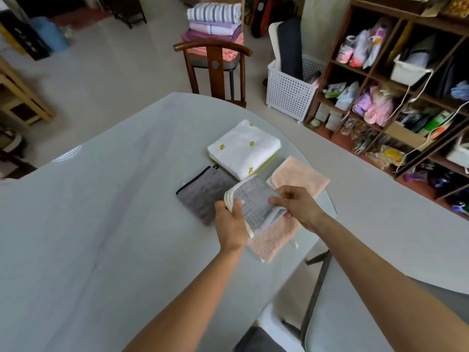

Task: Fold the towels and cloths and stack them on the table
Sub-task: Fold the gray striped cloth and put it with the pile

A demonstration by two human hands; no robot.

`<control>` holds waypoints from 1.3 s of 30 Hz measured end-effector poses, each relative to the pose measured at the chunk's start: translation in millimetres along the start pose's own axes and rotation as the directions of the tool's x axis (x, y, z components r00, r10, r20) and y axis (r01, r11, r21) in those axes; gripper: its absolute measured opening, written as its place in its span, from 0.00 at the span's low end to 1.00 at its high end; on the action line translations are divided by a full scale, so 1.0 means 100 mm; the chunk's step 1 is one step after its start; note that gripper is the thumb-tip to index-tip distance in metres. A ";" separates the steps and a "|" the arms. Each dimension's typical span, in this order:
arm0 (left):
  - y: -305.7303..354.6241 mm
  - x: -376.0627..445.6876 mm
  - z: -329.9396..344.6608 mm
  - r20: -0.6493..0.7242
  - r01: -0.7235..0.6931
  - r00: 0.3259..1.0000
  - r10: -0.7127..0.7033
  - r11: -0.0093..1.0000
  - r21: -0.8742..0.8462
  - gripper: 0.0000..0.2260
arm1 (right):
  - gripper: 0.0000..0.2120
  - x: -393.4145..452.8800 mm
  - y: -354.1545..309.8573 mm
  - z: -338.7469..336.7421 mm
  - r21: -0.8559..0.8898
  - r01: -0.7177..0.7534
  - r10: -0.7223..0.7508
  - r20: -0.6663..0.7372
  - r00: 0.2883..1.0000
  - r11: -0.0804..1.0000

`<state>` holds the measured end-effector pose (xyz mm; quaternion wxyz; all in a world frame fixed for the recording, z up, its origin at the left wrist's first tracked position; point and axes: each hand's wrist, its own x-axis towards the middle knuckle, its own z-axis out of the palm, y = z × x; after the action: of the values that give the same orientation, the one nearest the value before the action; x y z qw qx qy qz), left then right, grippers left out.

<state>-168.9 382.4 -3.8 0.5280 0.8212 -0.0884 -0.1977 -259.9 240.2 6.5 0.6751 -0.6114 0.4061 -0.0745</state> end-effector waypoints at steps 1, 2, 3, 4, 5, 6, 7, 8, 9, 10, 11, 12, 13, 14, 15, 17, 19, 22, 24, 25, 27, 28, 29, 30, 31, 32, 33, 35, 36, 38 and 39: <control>-0.05 0.01 0.02 0.032 0.047 0.998 -0.046 0.998 -0.032 0.11 | 0.07 0.02 -0.03 -0.04 -0.075 0.041 -0.041 -0.006 0.999 0.996; -0.12 0.01 0.04 0.060 0.079 0.995 -0.076 0.996 -0.049 0.11 | 0.08 0.05 -0.03 -0.08 -0.139 0.074 -0.075 0.004 0.997 0.987; -0.20 0.02 0.07 0.087 0.118 0.990 -0.115 0.992 -0.036 0.11 | 0.08 0.07 -0.02 -0.11 -0.195 0.098 -0.095 0.020 0.995 0.976; -0.29 0.03 0.10 0.103 0.158 0.982 -0.156 0.987 -0.016 0.12 | 0.09 0.09 0.02 -0.15 -0.244 0.110 -0.104 0.037 0.994 0.964; -0.37 0.04 0.12 0.110 0.194 0.975 -0.193 0.981 0.007 0.13 | 0.10 0.10 0.08 -0.17 -0.285 0.119 -0.108 0.055 0.993 0.951; -0.43 0.05 0.14 0.113 0.220 0.968 -0.223 0.975 0.034 0.14 | 0.10 0.10 0.15 -0.18 -0.335 0.132 -0.113 0.077 0.991 0.933; -0.41 0.04 0.13 0.111 0.226 0.966 -0.232 0.972 0.066 0.14 | 0.10 0.10 0.22 -0.18 -0.388 0.149 -0.120 0.096 0.988 0.910; -0.40 0.03 0.14 0.104 0.219 0.968 -0.229 0.971 0.100 0.14 | 0.10 0.09 0.28 -0.18 -0.450 0.165 -0.126 0.116 0.985 0.877; -0.37 0.01 0.15 0.097 0.205 0.971 -0.219 0.969 0.138 0.14 | 0.11 0.08 0.35 -0.18 -0.504 0.180 -0.130 0.134 0.982 0.845; -0.35 -0.01 0.16 0.088 0.189 0.974 -0.207 0.965 0.182 0.15 | 0.12 0.06 0.38 -0.18 -0.540 0.191 -0.132 0.146 0.980 0.820; -0.34 -0.01 0.17 0.085 0.178 0.976 -0.201 0.958 0.224 0.15 | 0.12 0.05 0.40 -0.17 -0.563 0.203 -0.139 0.154 0.978 0.801; -0.35 -0.01 0.18 0.078 0.164 0.979 -0.190 0.953 0.256 0.15 | 0.14 0.02 0.42 -0.15 -0.582 0.221 -0.151 0.168 0.974 0.782; -0.37 -0.01 0.18 0.078 0.149 0.981 -0.177 0.949 0.277 0.15 | 0.15 0.01 0.44 -0.14 -0.602 0.245 -0.169 0.182 0.969 0.760; -0.39 0.00 0.19 0.080 0.123 0.985 -0.152 0.949 0.289 0.14 | 0.17 -0.01 0.46 -0.13 -0.619 0.272 -0.192 0.195 0.962 0.737; -0.41 0.00 0.20 0.088 0.086 0.989 -0.117 0.950 0.299 0.13 | 0.18 -0.03 0.49 -0.14 -0.625 0.303 -0.221 0.207 0.953 0.719; -0.47 -0.01 0.22 0.095 0.006 0.995 -0.038 0.948 0.317 0.11 | 0.19 -0.06 0.55 -0.16 -0.635 0.361 -0.282 0.226 0.932 0.683; -0.51 -0.05 0.23 0.094 -0.038 0.996 0.008 0.945 0.325 0.10 | 0.20 -0.09 0.57 -0.17 -0.659 0.386 -0.310 0.236 0.921 0.645; -0.51 -0.14 0.22 0.040 -0.103 0.995 0.095 0.926 0.363 0.14 | 0.23 -0.09 0.62 -0.14 -0.754 0.375 -0.297 0.246 0.922 0.539; -0.53 -0.18 0.23 0.033 -0.301 0.943 0.331 0.809 0.504 0.20 | 0.26 -0.07 0.63 -0.09 -0.817 0.400 -0.384 0.241 0.891 0.415; -0.53 -0.21 0.25 0.105 -0.413 0.895 0.433 0.721 0.557 0.22 | 0.25 -0.07 0.62 -0.04 -0.823 0.426 -0.443 0.244 0.863 0.375; -0.57 -0.23 0.30 0.302 -0.555 0.824 0.480 0.570 0.606 0.26 | 0.26 -0.01 0.62 0.02 -0.818 0.479 -0.487 0.291 0.823 0.320; -0.62 -0.24 0.31 0.374 -0.573 0.817 0.439 0.538 0.618 0.30 | 0.27 0.03 0.65 0.04 -0.815 0.502 -0.470 0.337 0.816 0.289; -0.69 -0.25 0.31 0.420 -0.569 0.822 0.385 0.521 0.636 0.34 | 0.27 0.06 0.70 0.05 -0.814 0.520 -0.437 0.381 0.815 0.259; -0.79 -0.24 0.30 0.456 -0.566 0.824 0.336 0.493 0.661 0.38 | 0.27 0.10 0.78 0.05 -0.814 0.533 -0.399 0.420 0.815 0.233; -0.88 -0.23 0.27 0.488 -0.571 0.821 0.296 0.452 0.685 0.41 | 0.27 0.12 0.86 0.04 -0.816 0.538 -0.365 0.445 0.818 0.210; -0.97 -0.21 0.23 0.519 -0.586 0.810 0.274 0.413 0.697 0.42 | 0.27 0.15 0.95 0.03 -0.822 0.534 -0.341 0.453 0.823 0.198; -1.04 -0.19 0.21 0.548 -0.609 0.793 0.267 0.386 0.693 0.43 | 0.27 0.18 1.02 0.02 -0.826 0.528 -0.333 0.450 0.828 0.198; -1.08 -0.09 0.21 0.588 -0.644 0.764 0.266 0.378 0.665 0.45 | 0.27 0.25 1.09 -0.02 -0.829 0.516 -0.341 0.431 0.835 0.215; -1.06 -0.04 0.24 0.605 -0.654 0.754 0.257 0.385 0.651 0.45 | 0.27 0.29 1.09 -0.03 -0.831 0.510 -0.345 0.422 0.838 0.223; -1.02 0.06 0.28 0.627 -0.658 0.745 0.226 0.404 0.636 0.46 | 0.28 0.40 1.09 -0.05 -0.833 0.507 -0.330 0.425 0.843 0.221; -1.00 0.09 0.29 0.643 -0.667 0.735 0.217 0.405 0.626 0.47 | 0.28 0.42 1.09 -0.06 -0.835 0.507 -0.318 0.431 0.844 0.214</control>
<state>-178.7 397.9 -106.5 0.0705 0.8369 -0.5161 -0.1681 -279.0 236.5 -108.6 0.1902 -0.9710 0.1379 0.0438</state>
